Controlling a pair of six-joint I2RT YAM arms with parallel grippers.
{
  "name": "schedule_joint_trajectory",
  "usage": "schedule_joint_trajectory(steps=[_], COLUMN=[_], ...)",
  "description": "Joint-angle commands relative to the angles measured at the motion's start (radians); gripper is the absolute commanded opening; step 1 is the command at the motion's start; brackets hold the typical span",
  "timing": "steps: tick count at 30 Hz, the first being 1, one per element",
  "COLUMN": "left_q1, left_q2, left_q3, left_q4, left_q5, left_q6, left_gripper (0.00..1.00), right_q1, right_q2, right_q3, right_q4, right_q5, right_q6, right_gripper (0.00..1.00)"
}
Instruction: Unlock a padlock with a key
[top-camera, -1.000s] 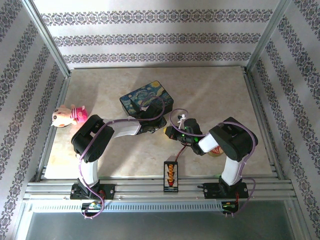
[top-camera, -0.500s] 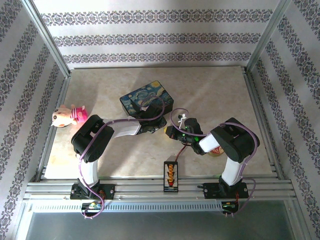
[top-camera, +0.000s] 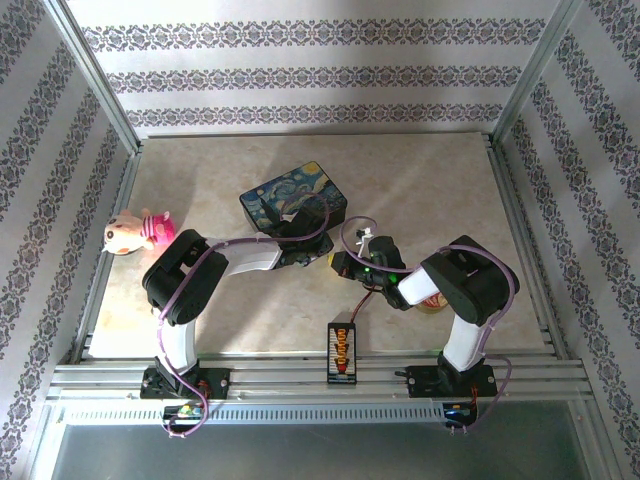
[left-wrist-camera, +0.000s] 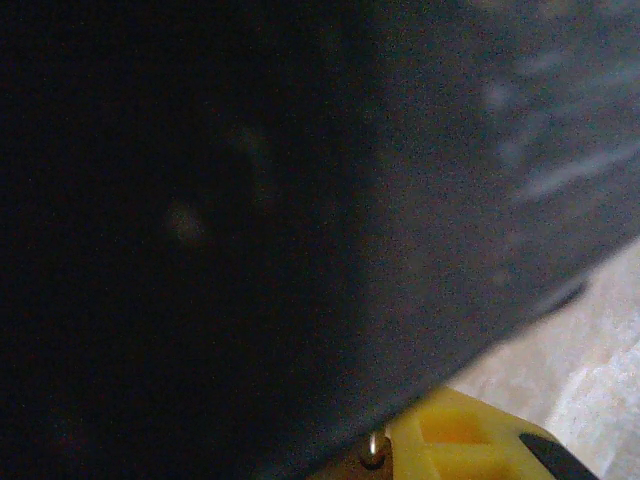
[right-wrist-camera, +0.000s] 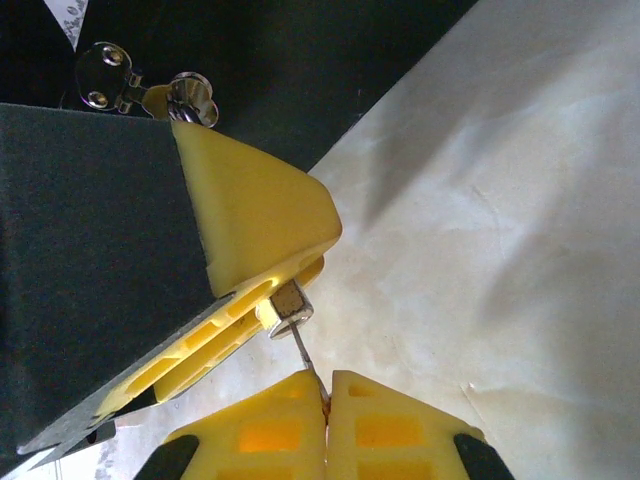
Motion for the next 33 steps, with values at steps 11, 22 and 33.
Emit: schedule_joint_trajectory(steps=[11,22,33], left_q1=[0.002,0.002,0.005], left_q2=[-0.01,-0.008,-0.004], left_q3=[-0.033,-0.042,-0.043], left_q4=[0.021,0.038,0.049], left_q5=[0.121,0.112,0.1], left_q6=[-0.055,-0.079,-0.104], left_gripper=[0.24,0.24,0.24], right_q1=[0.029,0.039,0.071], right_q2=[0.053,0.044,0.041], right_q3=[-0.023,-0.041,-0.101], right_q4=[0.17,0.185,0.257], right_q5=[0.131,0.148,0.253], right_q6=[0.059,0.062,0.082], right_gripper=[0.0,0.0,0.0])
